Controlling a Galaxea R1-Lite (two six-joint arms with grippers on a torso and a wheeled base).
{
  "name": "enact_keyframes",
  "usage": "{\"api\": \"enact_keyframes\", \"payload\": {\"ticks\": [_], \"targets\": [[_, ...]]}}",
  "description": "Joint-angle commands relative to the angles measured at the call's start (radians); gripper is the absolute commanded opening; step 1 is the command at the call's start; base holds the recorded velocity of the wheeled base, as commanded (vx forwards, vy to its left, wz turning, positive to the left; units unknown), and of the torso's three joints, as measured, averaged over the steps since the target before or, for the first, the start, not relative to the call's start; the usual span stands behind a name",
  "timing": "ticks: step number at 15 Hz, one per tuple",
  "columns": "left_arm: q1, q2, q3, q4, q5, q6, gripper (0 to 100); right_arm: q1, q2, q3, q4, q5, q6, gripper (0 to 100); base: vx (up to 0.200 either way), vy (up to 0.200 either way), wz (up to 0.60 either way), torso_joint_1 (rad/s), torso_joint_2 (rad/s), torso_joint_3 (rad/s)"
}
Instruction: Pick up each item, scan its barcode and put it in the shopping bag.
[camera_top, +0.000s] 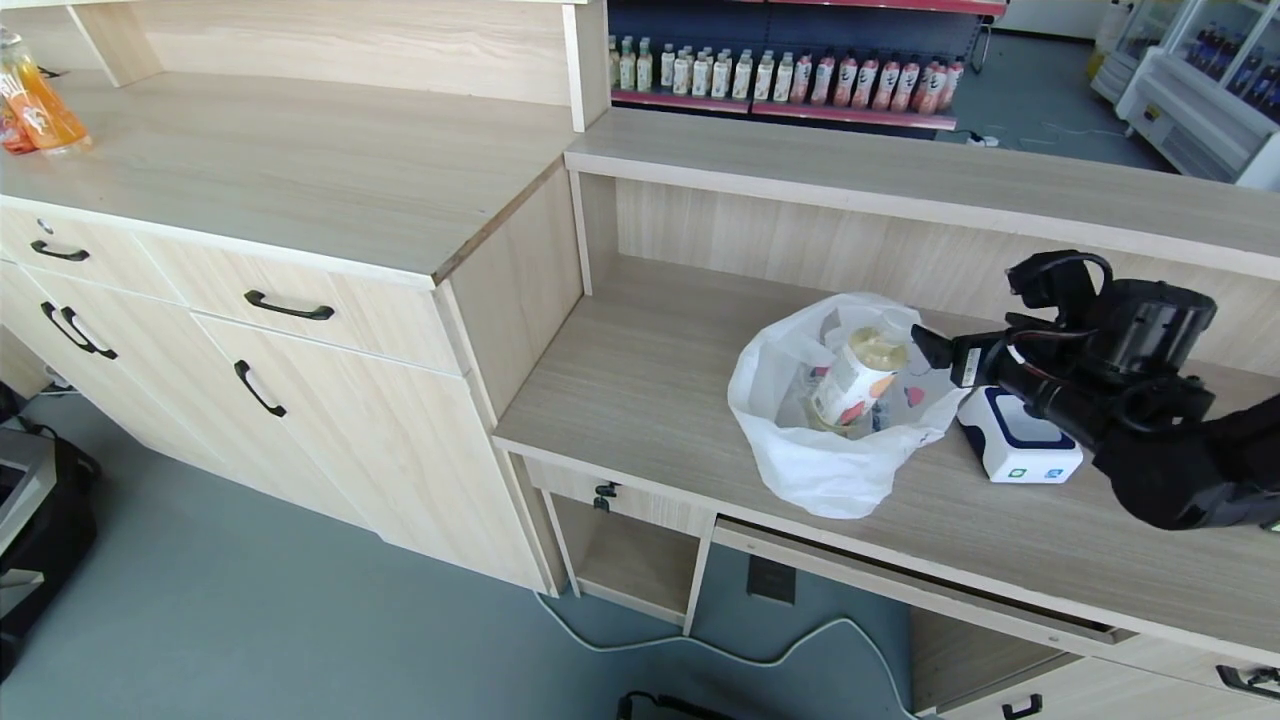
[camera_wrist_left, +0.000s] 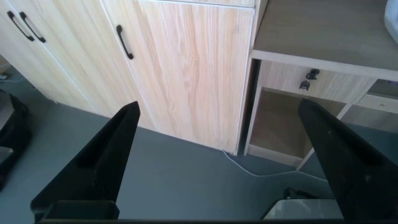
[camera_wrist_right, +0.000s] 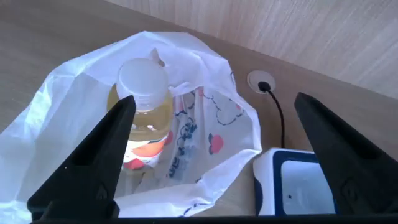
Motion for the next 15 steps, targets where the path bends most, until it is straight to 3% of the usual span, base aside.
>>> {"api": "enact_keyframes", "payload": {"ticks": [1, 4, 7, 9, 15], "targets": [[0.000, 0.000, -0.001, -0.001, 0.000, 0.000, 100, -0.181, -0.433, 0.256, 0.104, 0.019, -0.140, 100, 0.000, 0.000, -0.60, -0.002, 0.00, 0.007], [0.000, 0.000, 0.000, -0.001, 0.000, 0.000, 100, -0.420, -0.572, 0.315, 0.284, 0.003, -0.166, 100, 0.000, 0.000, -0.60, 0.004, 0.01, 0.004], [0.000, 0.000, 0.000, -0.001, 0.000, 0.000, 100, -0.619, -0.565, 0.358, 0.295, -0.051, -0.149, 100, 0.000, 0.000, -0.20, 0.004, 0.00, 0.001], [0.000, 0.000, 0.000, -0.001, 0.000, 0.000, 100, -0.757, -0.511, 0.356, 0.305, 0.017, -0.074, 100, 0.000, 0.000, 0.00, 0.000, 0.00, 0.000], [0.000, 0.000, 0.000, -0.001, 0.000, 0.000, 100, -0.788, -0.460, 0.351, 0.385, -0.001, -0.026, 100, 0.000, 0.000, 0.00, 0.000, 0.00, 0.000]]}}
